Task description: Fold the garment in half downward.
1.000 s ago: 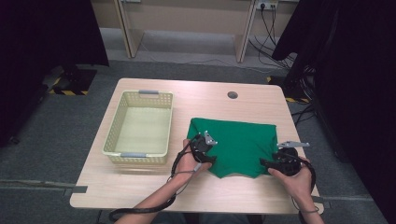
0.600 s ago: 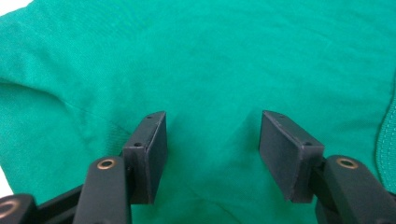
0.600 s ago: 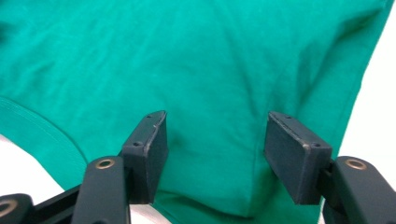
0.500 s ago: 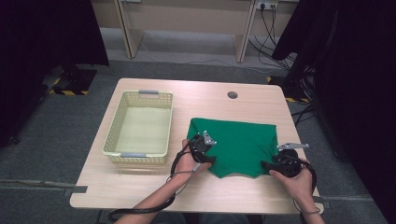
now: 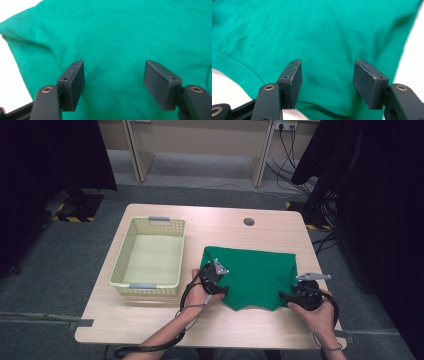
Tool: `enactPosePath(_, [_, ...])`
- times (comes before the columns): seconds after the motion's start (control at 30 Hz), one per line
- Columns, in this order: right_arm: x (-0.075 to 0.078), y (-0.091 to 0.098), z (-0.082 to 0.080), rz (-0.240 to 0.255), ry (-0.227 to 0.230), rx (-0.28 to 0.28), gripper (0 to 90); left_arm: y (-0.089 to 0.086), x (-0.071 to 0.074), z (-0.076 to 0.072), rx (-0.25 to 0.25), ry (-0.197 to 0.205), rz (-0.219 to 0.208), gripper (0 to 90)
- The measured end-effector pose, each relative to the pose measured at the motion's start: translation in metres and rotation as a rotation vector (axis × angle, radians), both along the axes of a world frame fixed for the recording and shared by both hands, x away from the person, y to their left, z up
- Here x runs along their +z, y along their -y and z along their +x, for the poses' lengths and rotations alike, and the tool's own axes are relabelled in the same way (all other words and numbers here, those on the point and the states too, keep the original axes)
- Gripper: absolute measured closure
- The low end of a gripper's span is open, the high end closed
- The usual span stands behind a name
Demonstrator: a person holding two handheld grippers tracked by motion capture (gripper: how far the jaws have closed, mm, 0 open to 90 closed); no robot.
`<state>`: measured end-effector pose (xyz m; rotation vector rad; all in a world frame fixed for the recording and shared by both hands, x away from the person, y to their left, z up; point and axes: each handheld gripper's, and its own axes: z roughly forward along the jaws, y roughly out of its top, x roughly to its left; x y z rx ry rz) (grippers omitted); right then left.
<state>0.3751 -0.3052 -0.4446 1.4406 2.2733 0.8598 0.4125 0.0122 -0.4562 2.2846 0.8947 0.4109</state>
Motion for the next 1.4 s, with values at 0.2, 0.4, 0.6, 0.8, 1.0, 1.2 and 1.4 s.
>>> enactPosePath(0.2, [-0.009,-0.008,0.005,-0.04,-0.018,0.025,41.6,-0.003,-0.005,0.001,0.01,-0.031,-0.012,31.9])
enactPosePath(0.4, [-0.009,-0.001,0.009,-0.051,-0.009,0.021,42.8,0.006,-0.006,0.003,0.007,-0.043,-0.032,32.5])
enactPosePath(0.6, [-0.01,0.015,0.014,-0.06,0.002,0.01,42.6,0.023,-0.006,0.009,-0.002,-0.049,-0.032,32.6])
enactPosePath(0.8, [-0.01,0.029,0.02,-0.053,0.006,0.002,40.0,0.036,-0.005,0.013,-0.002,-0.054,-0.037,32.8])
enactPosePath(1.0, [-0.005,0.03,0.016,0.01,0.029,-0.018,35.2,0.03,0.009,0.015,0.04,0.011,-0.097,20.1])
enactPosePath(1.2, [0.006,0.026,0.007,0.035,0.067,-0.022,33.0,0.012,0.036,0.025,0.11,0.064,-0.167,13.4])
enactPosePath(1.4, [0.01,0.021,0.005,0.048,0.072,-0.019,32.3,-0.006,0.048,0.029,0.158,0.093,-0.183,13.5])
